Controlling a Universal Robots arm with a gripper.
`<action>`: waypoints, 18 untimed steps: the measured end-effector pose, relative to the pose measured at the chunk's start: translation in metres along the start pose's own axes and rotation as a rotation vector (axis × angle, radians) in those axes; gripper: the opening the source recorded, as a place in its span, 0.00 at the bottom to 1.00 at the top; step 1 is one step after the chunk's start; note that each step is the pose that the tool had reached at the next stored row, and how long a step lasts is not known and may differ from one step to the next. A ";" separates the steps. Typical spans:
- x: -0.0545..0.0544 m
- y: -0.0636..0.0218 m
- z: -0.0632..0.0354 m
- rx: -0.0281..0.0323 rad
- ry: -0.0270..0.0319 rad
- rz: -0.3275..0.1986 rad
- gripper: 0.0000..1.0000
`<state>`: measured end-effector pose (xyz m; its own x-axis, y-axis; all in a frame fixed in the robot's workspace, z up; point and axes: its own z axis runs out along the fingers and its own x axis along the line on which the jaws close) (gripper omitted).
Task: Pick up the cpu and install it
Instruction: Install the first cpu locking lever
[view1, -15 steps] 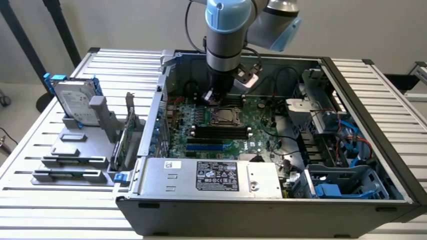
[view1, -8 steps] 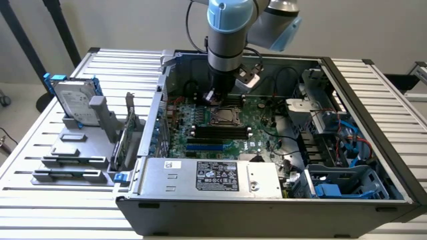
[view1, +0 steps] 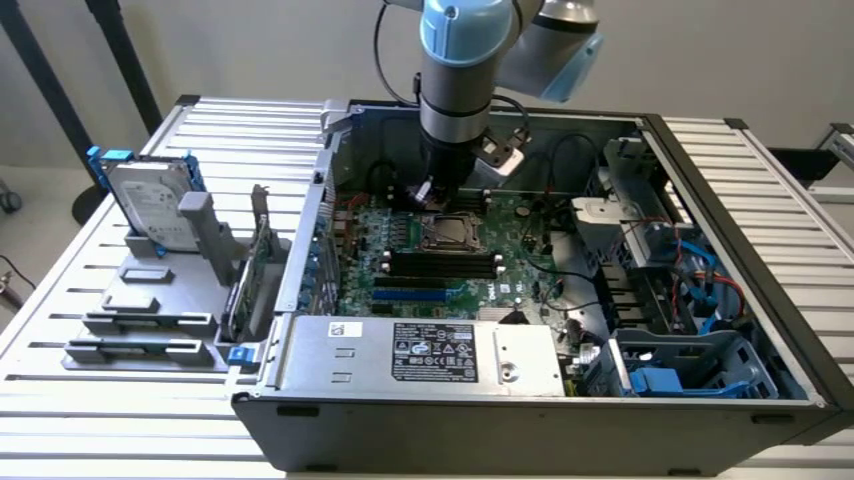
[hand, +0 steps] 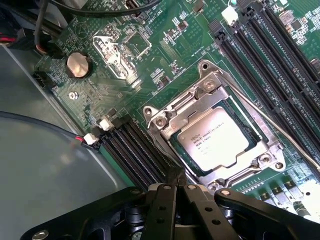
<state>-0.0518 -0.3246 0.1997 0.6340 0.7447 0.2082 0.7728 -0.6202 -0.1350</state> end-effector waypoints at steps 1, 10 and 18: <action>0.000 0.0004 0.0000 0.0001 -0.0002 0.000 0.11; 0.004 0.0049 0.0002 0.0016 -0.0029 0.000 0.11; 0.007 0.0089 0.0003 0.0025 -0.0058 -0.002 0.11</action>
<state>-0.0403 -0.3246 0.1996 0.6325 0.7475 0.2029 0.7742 -0.6179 -0.1370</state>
